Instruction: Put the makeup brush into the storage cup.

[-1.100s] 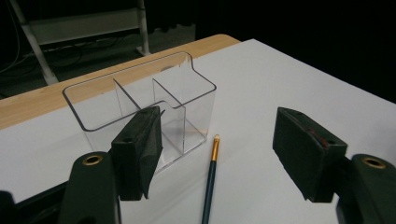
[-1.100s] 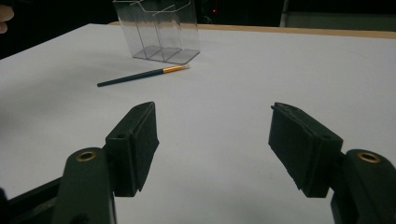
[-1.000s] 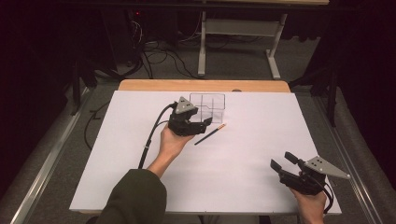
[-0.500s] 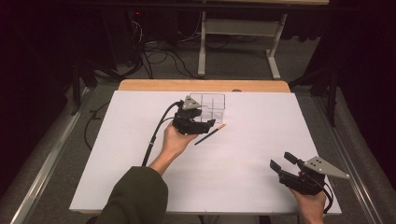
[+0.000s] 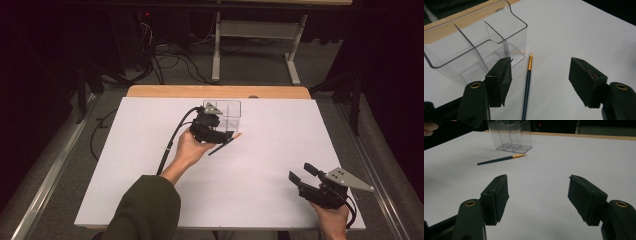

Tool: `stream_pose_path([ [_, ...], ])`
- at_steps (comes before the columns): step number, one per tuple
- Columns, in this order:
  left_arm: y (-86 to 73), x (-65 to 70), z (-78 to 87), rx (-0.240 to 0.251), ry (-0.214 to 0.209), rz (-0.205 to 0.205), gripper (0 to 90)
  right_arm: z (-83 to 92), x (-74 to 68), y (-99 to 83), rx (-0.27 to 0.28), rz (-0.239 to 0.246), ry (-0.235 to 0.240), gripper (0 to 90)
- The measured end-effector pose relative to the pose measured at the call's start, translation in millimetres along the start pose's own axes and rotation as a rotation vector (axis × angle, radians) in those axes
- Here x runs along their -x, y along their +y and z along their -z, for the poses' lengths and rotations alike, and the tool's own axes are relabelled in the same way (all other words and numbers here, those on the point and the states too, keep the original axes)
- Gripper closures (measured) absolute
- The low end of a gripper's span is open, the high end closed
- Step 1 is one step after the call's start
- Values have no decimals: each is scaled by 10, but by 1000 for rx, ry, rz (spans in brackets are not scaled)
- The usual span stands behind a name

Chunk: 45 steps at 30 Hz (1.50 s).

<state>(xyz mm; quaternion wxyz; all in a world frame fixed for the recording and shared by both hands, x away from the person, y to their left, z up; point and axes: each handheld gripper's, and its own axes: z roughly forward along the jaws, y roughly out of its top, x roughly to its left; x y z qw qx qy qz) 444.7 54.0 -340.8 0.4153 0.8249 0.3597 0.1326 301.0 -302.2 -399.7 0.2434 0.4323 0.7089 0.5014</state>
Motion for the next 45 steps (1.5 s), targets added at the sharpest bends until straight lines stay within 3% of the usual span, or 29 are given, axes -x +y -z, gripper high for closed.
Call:
stream_pose_path([
  [12, 80, -2, -66, -85, -16, -2, 355, -1, 8, -2, -1, -2, -1, 347],
  [28, 141, 27, -220, -218, -11, -44, 360, 6, 25, -4, 0, -7, -3, 347],
  [37, 134, 30, -311, -301, 21, -73, 362, 7, 23, -2, 0, -1, 0, 348],
  [45, 137, 8, -385, -353, 44, -73, 384, 12, 12, -3, -3, -6, 5, 348],
])
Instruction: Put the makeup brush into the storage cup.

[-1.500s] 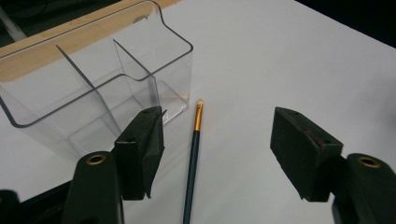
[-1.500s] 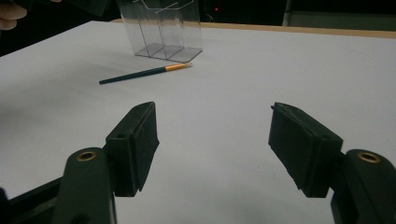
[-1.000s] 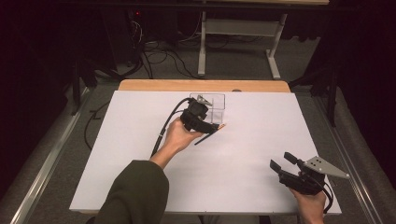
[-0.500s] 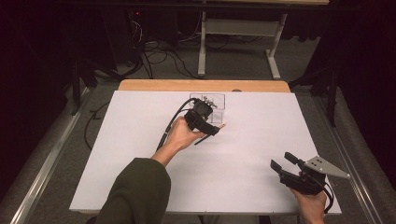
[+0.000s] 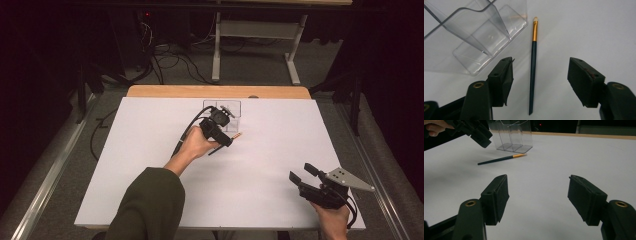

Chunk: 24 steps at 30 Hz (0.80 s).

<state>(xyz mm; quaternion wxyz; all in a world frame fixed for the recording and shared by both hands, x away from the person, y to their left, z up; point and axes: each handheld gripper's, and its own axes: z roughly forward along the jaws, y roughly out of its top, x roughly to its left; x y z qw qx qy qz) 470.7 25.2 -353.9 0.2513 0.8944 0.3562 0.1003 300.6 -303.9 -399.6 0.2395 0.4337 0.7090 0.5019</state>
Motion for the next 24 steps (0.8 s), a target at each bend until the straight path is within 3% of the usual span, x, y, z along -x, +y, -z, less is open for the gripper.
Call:
stream_pose_path([
  [5, 9, -12, -62, -35, 10, -1, 414, -4, 3, 2, 0, 8, 1, 350],
  [15, 31, -26, -151, -82, -24, -3, 473, -10, 3, -2, -8, 2, -5, 351],
  [24, 47, -48, -256, -128, -12, -1, 500, 2, 8, -4, -5, 4, -4, 352],
])
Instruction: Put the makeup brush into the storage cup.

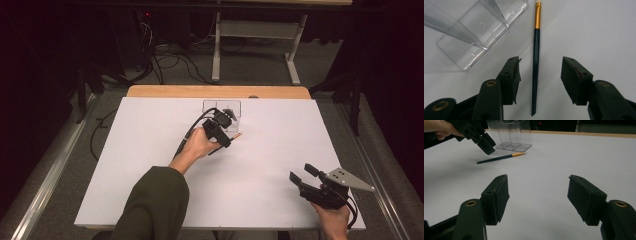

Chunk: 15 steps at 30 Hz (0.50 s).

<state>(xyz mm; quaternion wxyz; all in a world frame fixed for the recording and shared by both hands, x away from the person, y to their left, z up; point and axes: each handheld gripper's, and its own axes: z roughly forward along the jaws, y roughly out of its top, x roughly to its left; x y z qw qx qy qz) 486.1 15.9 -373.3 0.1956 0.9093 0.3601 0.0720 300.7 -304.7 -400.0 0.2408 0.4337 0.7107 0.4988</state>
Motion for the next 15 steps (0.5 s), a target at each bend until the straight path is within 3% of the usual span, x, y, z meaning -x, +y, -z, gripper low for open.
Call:
stream_pose_path([
  [15, 40, 5, -133, -49, -6, 5, 600, -4, -9, 0, -6, 4, 3, 354],
])
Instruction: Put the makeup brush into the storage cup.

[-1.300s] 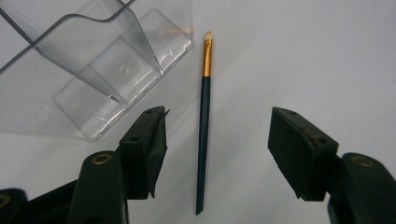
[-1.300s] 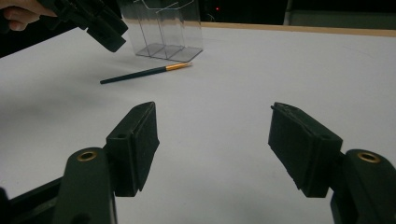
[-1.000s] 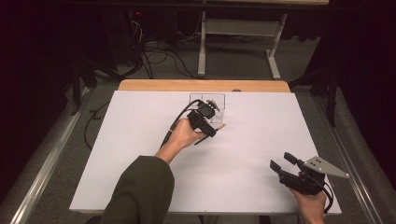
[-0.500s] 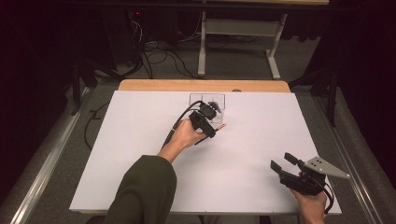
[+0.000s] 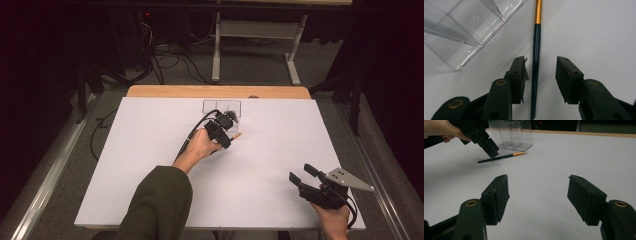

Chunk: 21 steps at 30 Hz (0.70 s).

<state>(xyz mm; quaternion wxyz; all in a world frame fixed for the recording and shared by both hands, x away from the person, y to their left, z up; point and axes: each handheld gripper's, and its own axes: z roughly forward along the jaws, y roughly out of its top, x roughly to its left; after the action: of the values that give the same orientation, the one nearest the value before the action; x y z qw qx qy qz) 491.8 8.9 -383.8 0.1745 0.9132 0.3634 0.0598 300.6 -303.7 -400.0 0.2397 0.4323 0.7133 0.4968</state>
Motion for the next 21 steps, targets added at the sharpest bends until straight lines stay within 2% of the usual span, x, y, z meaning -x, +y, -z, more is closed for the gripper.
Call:
stream_pose_path([
  [8, 49, 21, -58, -21, -5, -7, 625, 0, 1, -1, -4, 3, 3, 354],
  [16, 62, 4, -103, -20, -3, 17, 646, -4, -4, -2, -4, 0, 4, 354],
  [21, 73, -15, -130, -22, -3, 17, 652, -8, -5, -2, -6, 0, 6, 354],
])
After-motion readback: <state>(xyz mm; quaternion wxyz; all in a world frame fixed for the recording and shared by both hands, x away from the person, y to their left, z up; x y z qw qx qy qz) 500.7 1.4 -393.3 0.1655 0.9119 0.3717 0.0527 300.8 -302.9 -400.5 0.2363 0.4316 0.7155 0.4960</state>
